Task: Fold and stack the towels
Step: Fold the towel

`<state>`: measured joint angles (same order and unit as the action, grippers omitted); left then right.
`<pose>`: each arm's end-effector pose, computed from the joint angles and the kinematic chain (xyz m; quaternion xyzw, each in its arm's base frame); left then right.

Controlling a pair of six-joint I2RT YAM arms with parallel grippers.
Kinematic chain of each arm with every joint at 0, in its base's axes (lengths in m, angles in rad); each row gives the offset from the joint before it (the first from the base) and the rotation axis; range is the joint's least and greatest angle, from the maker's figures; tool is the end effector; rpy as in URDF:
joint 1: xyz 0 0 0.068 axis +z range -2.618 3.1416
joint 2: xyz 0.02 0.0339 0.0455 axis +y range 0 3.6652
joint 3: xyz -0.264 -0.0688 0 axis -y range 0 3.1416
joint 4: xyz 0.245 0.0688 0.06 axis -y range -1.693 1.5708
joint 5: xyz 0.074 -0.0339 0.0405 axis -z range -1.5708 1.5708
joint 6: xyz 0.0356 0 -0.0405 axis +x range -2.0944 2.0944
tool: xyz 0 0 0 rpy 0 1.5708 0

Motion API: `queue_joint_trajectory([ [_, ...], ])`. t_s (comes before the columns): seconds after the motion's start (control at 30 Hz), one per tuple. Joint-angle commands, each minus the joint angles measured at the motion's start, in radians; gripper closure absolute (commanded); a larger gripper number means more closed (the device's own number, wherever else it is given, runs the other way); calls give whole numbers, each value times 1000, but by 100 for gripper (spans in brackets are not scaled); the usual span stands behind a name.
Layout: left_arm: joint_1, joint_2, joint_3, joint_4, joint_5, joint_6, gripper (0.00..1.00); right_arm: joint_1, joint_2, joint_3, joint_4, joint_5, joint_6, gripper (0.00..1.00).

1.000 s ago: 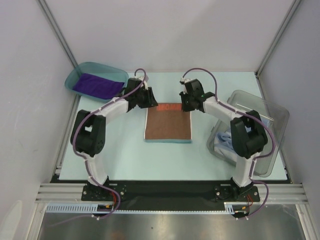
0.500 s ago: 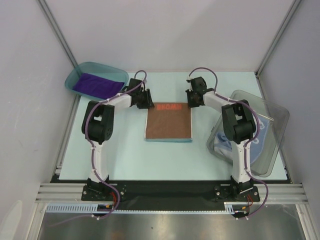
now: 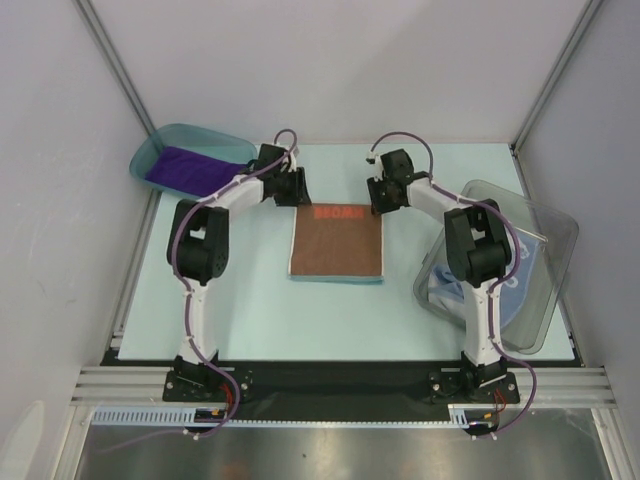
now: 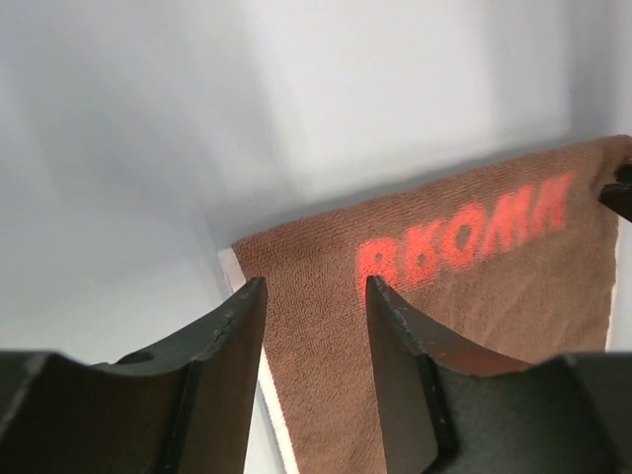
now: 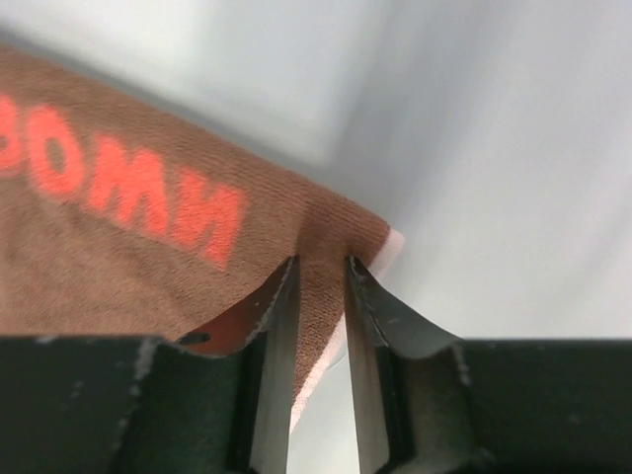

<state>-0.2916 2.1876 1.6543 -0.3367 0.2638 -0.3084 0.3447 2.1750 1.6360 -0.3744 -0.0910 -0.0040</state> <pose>0.4610 -0.1481 0.1731 0.0373 0.9314 -0.2186 0.2886 0.4487 0.1645 0.1699 -0.1785 0.9286 0.0971 0.3105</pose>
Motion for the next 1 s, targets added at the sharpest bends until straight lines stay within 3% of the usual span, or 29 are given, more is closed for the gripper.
queue_joint_trajectory([
  [0.0,35,-83,113,-59,58,141,49,-29,-76,56,-57,-154,-125,67],
  [0.27,88,14,286,-234,160,371,44,-118,-11,149,-162,-410,-218,65],
  [0.47,88,135,435,-363,230,515,45,-147,66,220,-199,-466,-274,59],
  [0.63,86,173,452,-389,252,575,45,-154,146,324,-264,-512,-294,59],
  [0.97,52,248,501,-417,201,646,43,-164,233,381,-276,-516,-309,58],
])
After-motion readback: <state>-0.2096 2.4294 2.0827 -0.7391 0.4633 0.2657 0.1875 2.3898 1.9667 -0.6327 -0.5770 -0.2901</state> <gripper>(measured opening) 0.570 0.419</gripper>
